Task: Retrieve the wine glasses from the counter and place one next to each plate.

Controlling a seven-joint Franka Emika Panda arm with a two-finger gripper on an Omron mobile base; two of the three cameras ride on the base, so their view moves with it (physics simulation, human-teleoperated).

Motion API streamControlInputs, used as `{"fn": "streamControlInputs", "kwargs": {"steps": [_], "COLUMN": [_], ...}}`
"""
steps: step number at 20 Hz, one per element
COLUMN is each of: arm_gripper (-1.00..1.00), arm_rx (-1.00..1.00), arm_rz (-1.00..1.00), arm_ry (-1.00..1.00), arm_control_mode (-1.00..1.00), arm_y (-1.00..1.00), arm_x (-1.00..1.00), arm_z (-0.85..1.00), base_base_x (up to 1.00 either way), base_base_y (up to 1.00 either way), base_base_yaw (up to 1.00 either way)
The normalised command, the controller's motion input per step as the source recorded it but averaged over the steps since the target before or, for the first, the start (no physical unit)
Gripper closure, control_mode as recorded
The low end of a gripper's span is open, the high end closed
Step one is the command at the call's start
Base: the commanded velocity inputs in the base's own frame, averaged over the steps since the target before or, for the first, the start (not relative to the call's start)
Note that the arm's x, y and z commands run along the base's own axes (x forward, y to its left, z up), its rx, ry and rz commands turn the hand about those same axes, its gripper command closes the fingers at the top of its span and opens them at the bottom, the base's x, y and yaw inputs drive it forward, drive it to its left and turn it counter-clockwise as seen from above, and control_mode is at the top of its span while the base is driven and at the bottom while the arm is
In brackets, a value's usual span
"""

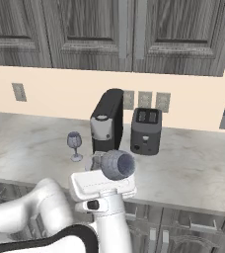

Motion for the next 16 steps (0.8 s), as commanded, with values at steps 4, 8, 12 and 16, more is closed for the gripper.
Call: {"fn": "streamControlInputs", "kwargs": {"steps": [4, 8, 12, 16], "arm_gripper": [1.00, 1.00, 1.00, 1.00], "arm_rx": [0.00, -0.15, -0.15, -0.07], "arm_rz": [0.06, 0.03, 0.04, 0.06], "arm_ry": [0.00, 0.00, 0.01, 0.06], "arm_control_mode": [-1.00, -1.00, -1.00, -1.00], "arm_y": [0.40, 0.89, 0.66, 0.37], "arm_x": [-1.00, -0.46, -0.01, 0.00], "arm_z": [0.80, 0.28, 0.34, 0.53], "base_base_x": [0.00, 0.00, 0.00, 0.00], "base_base_y": [0.00, 0.00, 0.00, 0.00], "base_base_yaw": [0.00, 0.00, 0.00, 0.00]}}
